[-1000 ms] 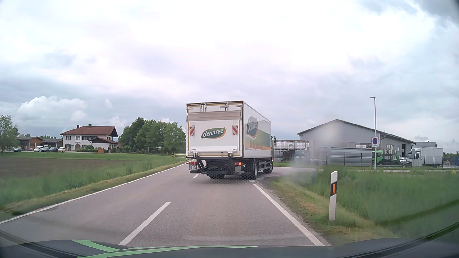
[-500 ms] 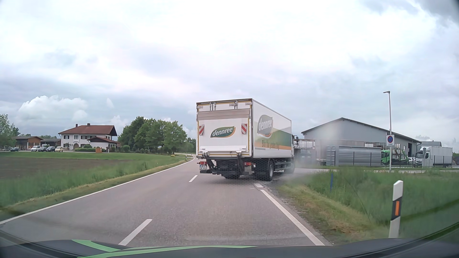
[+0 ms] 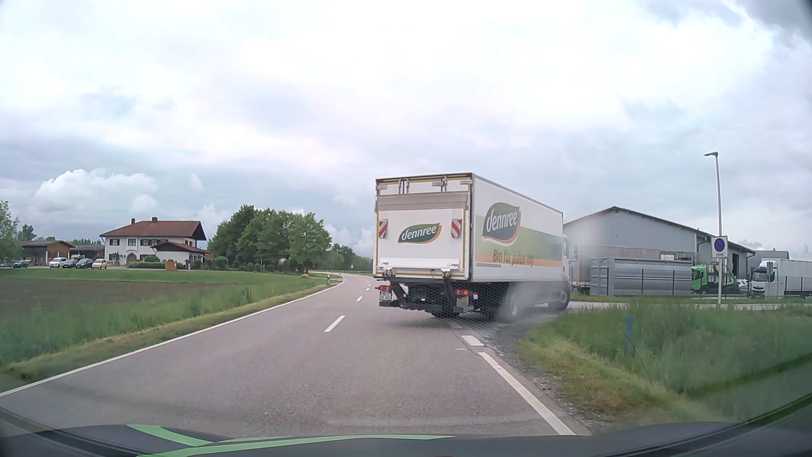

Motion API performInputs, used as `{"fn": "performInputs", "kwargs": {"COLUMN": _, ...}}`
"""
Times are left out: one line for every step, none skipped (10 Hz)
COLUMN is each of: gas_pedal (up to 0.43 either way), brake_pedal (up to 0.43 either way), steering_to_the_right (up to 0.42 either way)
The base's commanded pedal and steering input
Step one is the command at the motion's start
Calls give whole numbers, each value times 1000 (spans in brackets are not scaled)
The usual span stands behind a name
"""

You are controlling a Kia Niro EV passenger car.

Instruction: Follow the waypoints while adhering to traffic rules and regulations

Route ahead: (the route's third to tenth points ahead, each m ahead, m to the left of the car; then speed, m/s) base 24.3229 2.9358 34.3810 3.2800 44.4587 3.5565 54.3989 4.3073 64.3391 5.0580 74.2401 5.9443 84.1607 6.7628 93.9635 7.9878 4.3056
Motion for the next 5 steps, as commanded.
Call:
{"fn": "performInputs", "kwargs": {"gas_pedal": 0, "brake_pedal": 0, "steering_to_the_right": -8}}
{"fn": "performInputs", "kwargs": {"gas_pedal": 0, "brake_pedal": 0, "steering_to_the_right": -8}}
{"fn": "performInputs", "kwargs": {"gas_pedal": 0, "brake_pedal": 0, "steering_to_the_right": -8}}
{"fn": "performInputs", "kwargs": {"gas_pedal": 0, "brake_pedal": 0, "steering_to_the_right": -5}}
{"fn": "performInputs", "kwargs": {"gas_pedal": 0, "brake_pedal": 0, "steering_to_the_right": -4}}
